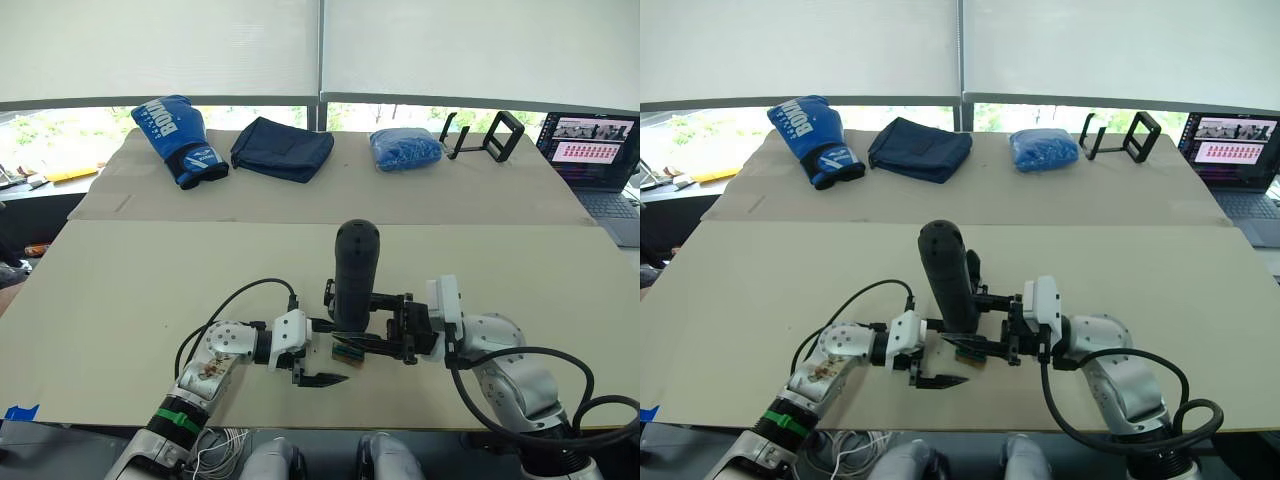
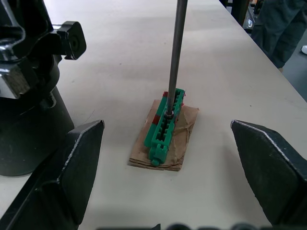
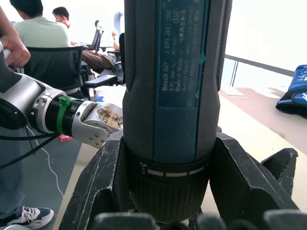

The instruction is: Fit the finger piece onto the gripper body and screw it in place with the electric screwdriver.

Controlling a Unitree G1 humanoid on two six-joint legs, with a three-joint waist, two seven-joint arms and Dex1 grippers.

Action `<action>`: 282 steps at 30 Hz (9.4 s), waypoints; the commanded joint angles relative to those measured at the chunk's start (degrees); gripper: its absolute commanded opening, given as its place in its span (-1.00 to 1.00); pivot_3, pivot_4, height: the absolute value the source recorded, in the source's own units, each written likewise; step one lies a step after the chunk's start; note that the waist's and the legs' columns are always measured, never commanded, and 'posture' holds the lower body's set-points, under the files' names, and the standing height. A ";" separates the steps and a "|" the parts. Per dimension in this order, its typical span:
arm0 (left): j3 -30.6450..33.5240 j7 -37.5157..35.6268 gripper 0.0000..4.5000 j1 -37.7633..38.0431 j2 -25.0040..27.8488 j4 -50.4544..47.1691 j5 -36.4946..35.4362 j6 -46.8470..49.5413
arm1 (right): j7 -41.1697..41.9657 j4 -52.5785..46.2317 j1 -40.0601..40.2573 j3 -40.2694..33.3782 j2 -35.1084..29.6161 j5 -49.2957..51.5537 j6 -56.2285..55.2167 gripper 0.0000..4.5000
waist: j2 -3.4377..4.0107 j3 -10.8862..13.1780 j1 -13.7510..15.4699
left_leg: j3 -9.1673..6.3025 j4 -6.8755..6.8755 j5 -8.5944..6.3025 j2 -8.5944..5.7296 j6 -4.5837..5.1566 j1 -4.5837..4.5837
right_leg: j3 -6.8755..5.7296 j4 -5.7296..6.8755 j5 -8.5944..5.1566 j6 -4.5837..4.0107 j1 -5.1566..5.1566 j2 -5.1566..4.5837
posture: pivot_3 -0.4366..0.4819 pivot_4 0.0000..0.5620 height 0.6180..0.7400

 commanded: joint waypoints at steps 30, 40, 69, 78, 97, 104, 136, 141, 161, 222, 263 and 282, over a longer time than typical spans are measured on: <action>10.70 -2.11 0.98 8.42 7.57 -16.41 -16.53 8.99 | -2.41 -8.43 -6.99 -3.46 -1.40 9.07 6.23 -0.15 | -0.01 0.03 -0.27 | 0.01 -0.02 0.03 0.04 -0.07 -0.24 | 0.00 0.01 0.00 -0.01 -0.28 0.05 | -0.05 -0.47 1.00; 18.52 0.67 0.98 7.91 9.42 -18.17 -24.22 16.59 | -7.04 -11.82 -11.77 -7.01 -2.20 15.41 11.88 -0.15 | -0.02 0.05 -0.13 | 0.03 -0.01 0.05 0.02 -0.11 -0.26 | 0.03 0.01 0.00 -0.01 -0.26 0.16 | -0.05 -0.47 1.00; 6.06 16.56 0.98 -4.77 -8.67 8.89 2.83 -0.32 | -7.93 -15.61 -10.37 -12.06 -6.70 20.67 15.32 -0.15 | -0.05 0.06 0.67 | 0.00 0.05 0.00 -0.04 0.01 -0.15 | -0.01 -0.04 0.06 0.06 -0.03 0.08 | -0.05 -0.47 1.00; 4.86 15.83 0.98 -6.96 -9.97 5.62 2.10 4.98 | -8.30 -16.20 -9.72 -12.60 -7.49 20.68 15.42 -0.15 | -0.07 0.07 -0.06 | 0.04 0.20 -0.06 -0.03 0.12 -0.26 | -0.02 -0.08 0.09 0.12 -0.07 0.15 | -0.05 -0.47 1.00; 4.95 16.87 0.63 -5.80 -7.25 3.88 2.29 7.02 | -9.51 -16.14 -10.34 -12.15 -7.69 20.52 15.63 -0.15 | -0.08 0.07 -0.06 | 0.03 0.20 -0.06 -0.02 0.11 -0.26 | -0.01 -0.08 0.09 0.12 -0.08 0.14 | -0.05 -0.47 1.00; 4.96 13.98 0.01 -6.14 -7.69 4.79 0.57 6.01 | -9.17 -16.11 -9.99 -12.19 -7.99 20.46 15.62 -0.15 | -0.08 0.07 -0.06 | 0.04 0.20 -0.06 -0.02 0.11 -0.26 | -0.01 -0.08 0.09 0.12 -0.08 0.15 | -0.05 -0.47 1.00; 7.09 3.71 0.97 -16.38 -8.71 28.83 2.93 -8.26 | -9.78 -16.91 -9.57 -12.20 -9.25 22.23 17.37 -0.15 | -0.08 0.07 0.33 | -0.03 0.54 -0.19 -0.03 0.35 -0.34 | -0.04 -0.07 0.15 0.21 -0.01 0.00 | -0.05 -0.47 1.00; 8.77 5.74 0.97 -12.49 -7.85 21.44 1.09 -5.50 | -9.71 -16.88 -9.49 -12.27 -9.25 22.30 17.55 -0.15 | -0.08 0.08 -0.10 | -0.02 0.52 -0.19 -0.02 0.34 -0.35 | -0.05 -0.04 0.15 0.22 -0.04 -0.07 | -0.05 -0.47 1.00; 4.62 17.53 0.97 -4.91 -10.64 6.79 4.22 3.35 | -9.97 -16.74 -9.89 -11.88 -8.89 22.11 17.60 -0.15 | -0.09 0.08 0.07 | 0.00 0.52 -0.21 -0.04 0.36 -0.39 | -0.07 -0.13 0.16 0.23 -0.05 -0.10 | -0.05 -0.47 1.00; 4.33 16.96 0.03 -5.26 -9.27 8.85 3.07 5.40 | -8.77 -5.61 -20.16 -2.94 1.17 3.51 12.73 -0.15 | -0.07 0.07 -0.12 | 0.03 0.54 -0.20 -0.06 0.35 -0.38 | -0.13 -0.05 0.17 0.24 -0.06 -0.17 | -0.05 -0.47 1.00; 3.96 17.08 0.03 -4.63 -9.29 8.61 3.20 5.86 | -9.15 -5.25 -18.29 -2.52 1.45 1.18 12.55 -0.15 | -0.07 0.07 -0.17 | 0.03 0.49 -0.21 -0.05 0.34 -0.38 | -0.13 -0.09 0.17 0.24 -0.08 -0.18 | -0.05 -0.47 1.00; 3.95 17.55 0.03 -4.34 -9.46 8.33 3.18 6.35 | -10.15 -1.99 -15.06 -2.44 3.09 0.76 11.20 -0.15 | -0.06 0.06 -0.19 | 0.04 0.46 -0.21 -0.05 0.34 -0.34 | -0.12 -0.10 0.17 0.24 -0.06 -0.18 | -0.05 -0.47 1.00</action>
